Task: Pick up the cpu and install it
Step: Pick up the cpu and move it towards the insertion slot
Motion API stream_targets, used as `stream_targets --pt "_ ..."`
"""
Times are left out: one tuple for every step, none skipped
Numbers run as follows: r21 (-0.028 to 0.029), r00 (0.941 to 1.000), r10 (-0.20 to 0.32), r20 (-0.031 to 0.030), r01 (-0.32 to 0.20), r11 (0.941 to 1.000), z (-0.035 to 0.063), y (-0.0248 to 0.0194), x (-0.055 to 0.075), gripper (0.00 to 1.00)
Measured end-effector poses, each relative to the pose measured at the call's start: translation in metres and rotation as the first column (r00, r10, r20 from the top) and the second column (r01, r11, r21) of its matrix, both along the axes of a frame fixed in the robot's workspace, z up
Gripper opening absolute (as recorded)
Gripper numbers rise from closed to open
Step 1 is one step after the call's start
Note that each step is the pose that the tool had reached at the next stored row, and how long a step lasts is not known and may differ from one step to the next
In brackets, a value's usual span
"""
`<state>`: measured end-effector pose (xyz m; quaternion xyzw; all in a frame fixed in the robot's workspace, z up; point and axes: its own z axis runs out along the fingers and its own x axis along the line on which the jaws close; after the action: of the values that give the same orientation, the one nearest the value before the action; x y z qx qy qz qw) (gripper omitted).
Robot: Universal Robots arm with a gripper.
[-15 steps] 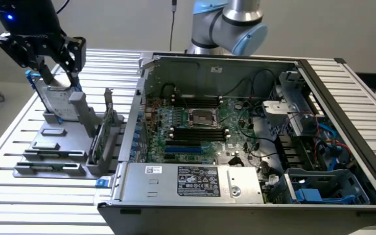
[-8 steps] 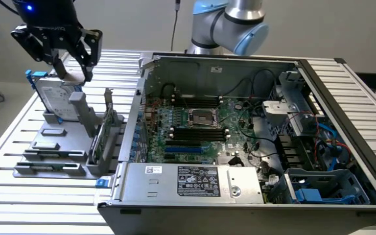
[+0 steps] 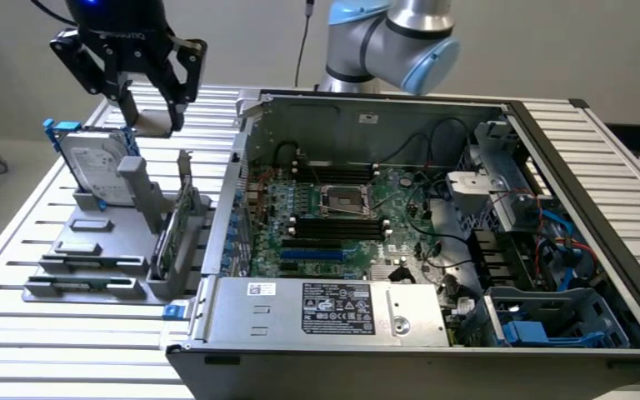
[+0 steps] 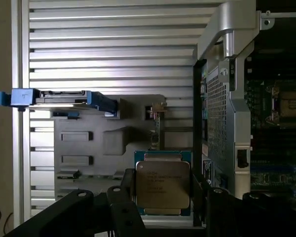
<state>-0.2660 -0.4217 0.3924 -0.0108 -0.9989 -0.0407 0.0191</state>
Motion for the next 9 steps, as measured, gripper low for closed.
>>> stream_targets --pt "0.0 1.0 0.0 -0.002 0.0 1.0 0.0016 0.0 0.005 0.55" --pt "0.0001 1.0 0.0 -0.0038 0.0 1.0 0.003 0.0 0.009 0.55" --pt "0.0 1.0 0.0 -0.006 0.0 1.0 0.0044 0.0001 0.013 0.55" --pt "0.0 1.0 0.0 -0.0082 0.0 1.0 0.0058 0.0001 0.017 0.55" --pt "0.0 0.9999 0.0 -0.0104 0.0 1.0 0.0072 0.0001 0.022 0.55" --pt "0.0001 0.9999 0.0 -0.0127 0.0 1.0 0.0085 0.0001 0.026 0.55" --pt "0.0 0.9999 0.0 -0.0152 0.0 1.0 0.0099 0.0001 0.03 0.55" --pt "0.0 0.9998 0.0 -0.0177 0.0 1.0 0.0111 0.0001 0.034 0.55" --pt "0.0 0.9998 0.0 -0.0203 0.0 1.0 0.0123 0.0001 0.039 0.55"
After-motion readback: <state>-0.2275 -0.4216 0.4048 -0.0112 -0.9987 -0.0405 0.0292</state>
